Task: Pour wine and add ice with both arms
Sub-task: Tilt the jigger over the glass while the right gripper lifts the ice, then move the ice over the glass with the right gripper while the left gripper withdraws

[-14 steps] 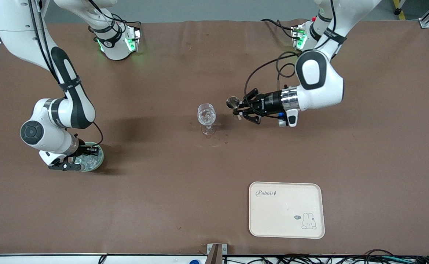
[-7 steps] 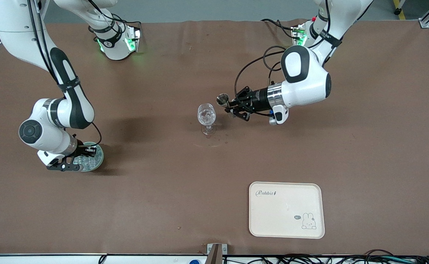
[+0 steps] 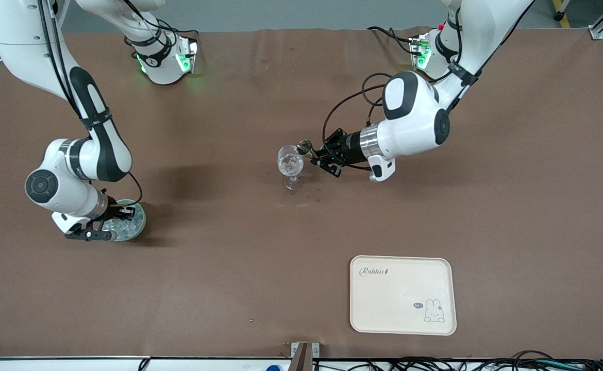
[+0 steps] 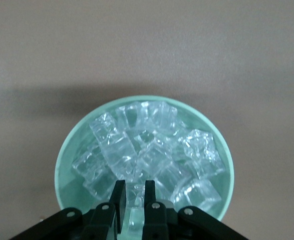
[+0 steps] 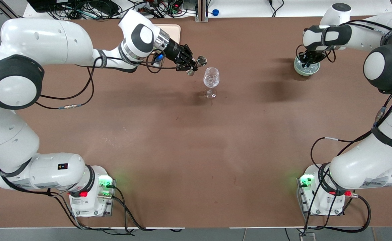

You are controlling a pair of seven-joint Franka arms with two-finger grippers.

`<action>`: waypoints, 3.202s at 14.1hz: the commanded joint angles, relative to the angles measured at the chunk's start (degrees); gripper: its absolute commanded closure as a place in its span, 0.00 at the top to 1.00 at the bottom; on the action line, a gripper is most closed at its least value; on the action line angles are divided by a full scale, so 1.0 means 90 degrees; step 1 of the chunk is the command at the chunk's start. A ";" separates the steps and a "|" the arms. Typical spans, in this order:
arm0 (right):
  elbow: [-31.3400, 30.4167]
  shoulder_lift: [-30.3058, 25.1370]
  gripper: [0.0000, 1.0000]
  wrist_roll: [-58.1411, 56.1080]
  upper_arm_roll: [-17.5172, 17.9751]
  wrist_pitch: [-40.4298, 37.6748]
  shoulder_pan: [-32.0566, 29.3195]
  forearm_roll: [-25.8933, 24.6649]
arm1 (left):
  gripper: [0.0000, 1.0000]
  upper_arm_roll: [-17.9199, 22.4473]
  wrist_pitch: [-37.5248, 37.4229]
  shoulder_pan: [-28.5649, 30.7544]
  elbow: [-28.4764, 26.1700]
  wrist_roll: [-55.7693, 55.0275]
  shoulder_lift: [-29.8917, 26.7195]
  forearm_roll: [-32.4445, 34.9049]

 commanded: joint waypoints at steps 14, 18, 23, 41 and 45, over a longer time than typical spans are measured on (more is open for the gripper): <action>0.2614 -0.1221 0.00 0.0045 0.0026 -0.3741 -0.0248 0.0039 | 0.00 -0.0421 -0.0023 -0.0164 0.0523 -0.2486 0.0450 0.3888; 0.2820 -0.1924 0.00 0.0103 0.0036 -0.4465 -0.0267 0.0039 | 0.00 -0.0441 -0.0131 -0.0115 0.0523 -0.2535 0.0411 0.4124; 0.2947 -0.2510 0.00 0.0123 0.0104 -0.5237 -0.0414 0.0049 | 0.00 -0.0441 -0.0112 0.0022 0.0494 -0.2215 0.0372 0.3014; 0.2899 -0.2044 0.00 0.4385 0.2357 -0.4204 0.0132 0.0430 | 0.00 0.3327 -0.2318 -0.0056 0.0559 0.3363 0.0115 -0.3552; 0.2899 -0.1243 0.00 0.6058 0.3579 -0.3374 0.0240 0.0284 | 0.00 0.4518 -0.3410 -0.0017 0.1634 0.3792 0.1297 -0.3765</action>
